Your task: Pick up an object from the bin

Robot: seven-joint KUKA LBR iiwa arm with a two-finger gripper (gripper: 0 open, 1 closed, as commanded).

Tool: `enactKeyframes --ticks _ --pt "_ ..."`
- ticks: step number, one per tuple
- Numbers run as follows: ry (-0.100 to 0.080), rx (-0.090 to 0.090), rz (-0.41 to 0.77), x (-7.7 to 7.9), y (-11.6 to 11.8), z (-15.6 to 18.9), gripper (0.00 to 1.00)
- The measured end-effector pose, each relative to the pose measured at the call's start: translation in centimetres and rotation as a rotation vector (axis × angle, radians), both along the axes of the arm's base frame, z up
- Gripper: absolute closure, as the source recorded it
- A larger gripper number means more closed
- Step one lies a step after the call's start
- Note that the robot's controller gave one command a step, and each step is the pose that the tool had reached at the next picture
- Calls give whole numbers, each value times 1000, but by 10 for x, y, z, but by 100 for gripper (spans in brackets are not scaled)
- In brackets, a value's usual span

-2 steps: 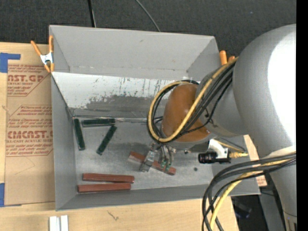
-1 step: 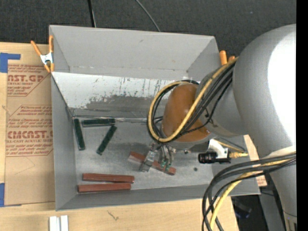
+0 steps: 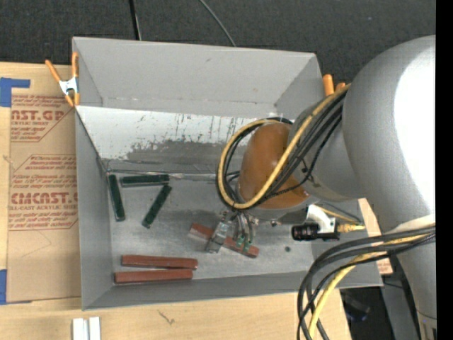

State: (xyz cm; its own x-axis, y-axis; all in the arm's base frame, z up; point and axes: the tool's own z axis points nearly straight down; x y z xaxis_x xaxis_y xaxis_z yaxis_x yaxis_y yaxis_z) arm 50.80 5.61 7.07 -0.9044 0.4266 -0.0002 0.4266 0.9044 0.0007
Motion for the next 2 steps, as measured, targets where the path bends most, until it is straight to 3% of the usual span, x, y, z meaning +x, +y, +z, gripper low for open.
enactKeyframes --ticks 2 --pt "5 0 0 -1 0 7 100"
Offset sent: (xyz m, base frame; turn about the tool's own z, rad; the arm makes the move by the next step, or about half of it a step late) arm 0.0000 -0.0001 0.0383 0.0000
